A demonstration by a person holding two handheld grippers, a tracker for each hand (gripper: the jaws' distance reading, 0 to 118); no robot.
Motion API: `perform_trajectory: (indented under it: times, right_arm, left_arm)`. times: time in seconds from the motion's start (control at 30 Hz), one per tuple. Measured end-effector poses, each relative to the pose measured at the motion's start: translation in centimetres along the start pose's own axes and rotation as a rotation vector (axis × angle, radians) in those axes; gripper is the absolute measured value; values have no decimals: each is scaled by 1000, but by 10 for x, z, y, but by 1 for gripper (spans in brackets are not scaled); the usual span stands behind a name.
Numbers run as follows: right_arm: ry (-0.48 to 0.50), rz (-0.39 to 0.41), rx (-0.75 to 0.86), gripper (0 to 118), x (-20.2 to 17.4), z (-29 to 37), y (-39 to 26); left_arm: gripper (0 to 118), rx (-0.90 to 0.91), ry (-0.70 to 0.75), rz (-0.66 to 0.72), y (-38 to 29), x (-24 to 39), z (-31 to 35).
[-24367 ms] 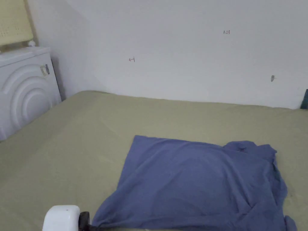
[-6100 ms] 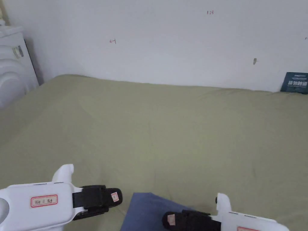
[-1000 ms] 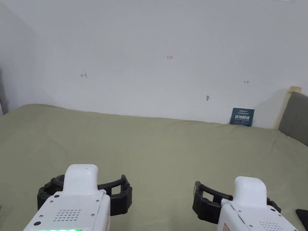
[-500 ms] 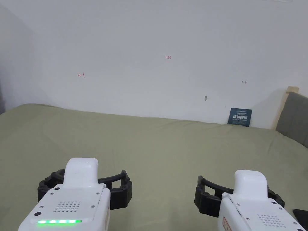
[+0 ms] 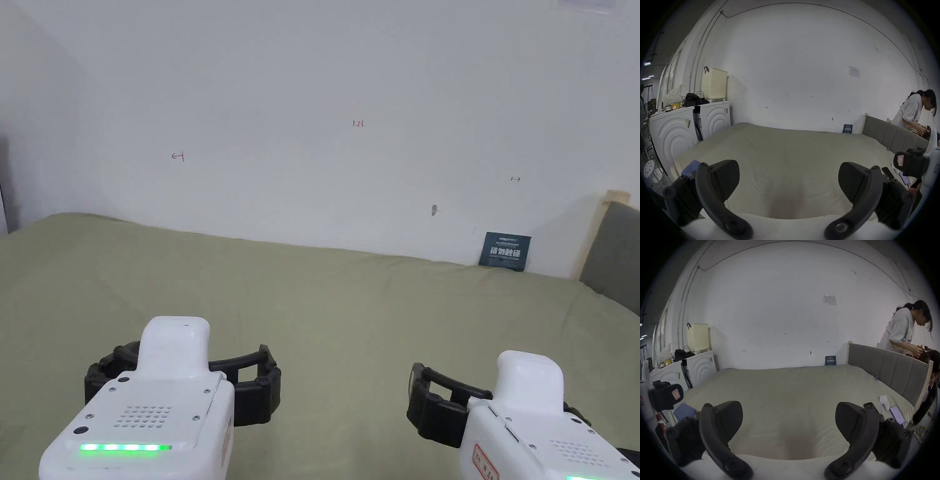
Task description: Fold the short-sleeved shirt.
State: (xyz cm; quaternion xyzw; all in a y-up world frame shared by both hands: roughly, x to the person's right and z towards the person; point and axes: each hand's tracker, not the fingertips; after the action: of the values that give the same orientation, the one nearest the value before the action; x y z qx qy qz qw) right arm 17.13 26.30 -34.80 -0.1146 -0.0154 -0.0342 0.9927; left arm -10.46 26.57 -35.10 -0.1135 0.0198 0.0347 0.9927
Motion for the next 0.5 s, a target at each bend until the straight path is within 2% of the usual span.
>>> perform_trajectory:
  times: [0.13, 0.27, 0.33, 0.4, 0.5]
  right_arm:
    - [-45, 40, 20, 115, -4, 3, -3]
    - [-17, 89, 10, 115, -4, 2, 1]
    - [-65, 101, 7, 115, -7, 1, 6]
    - [-110, 93, 1, 115, -8, 0, 11]
    - [-69, 43, -5, 115, 0, 2, 17]
  left_arm:
    - [118, -7, 4, -7, 2, -1, 0]
    - [118, -30, -7, 10, 2, -1, -1]
    - [118, -30, -14, 4, 2, 1, -1]
    - [118, -31, -15, -12, 2, 3, -1]
    - [118, -35, -23, -12, 5, 4, -3]
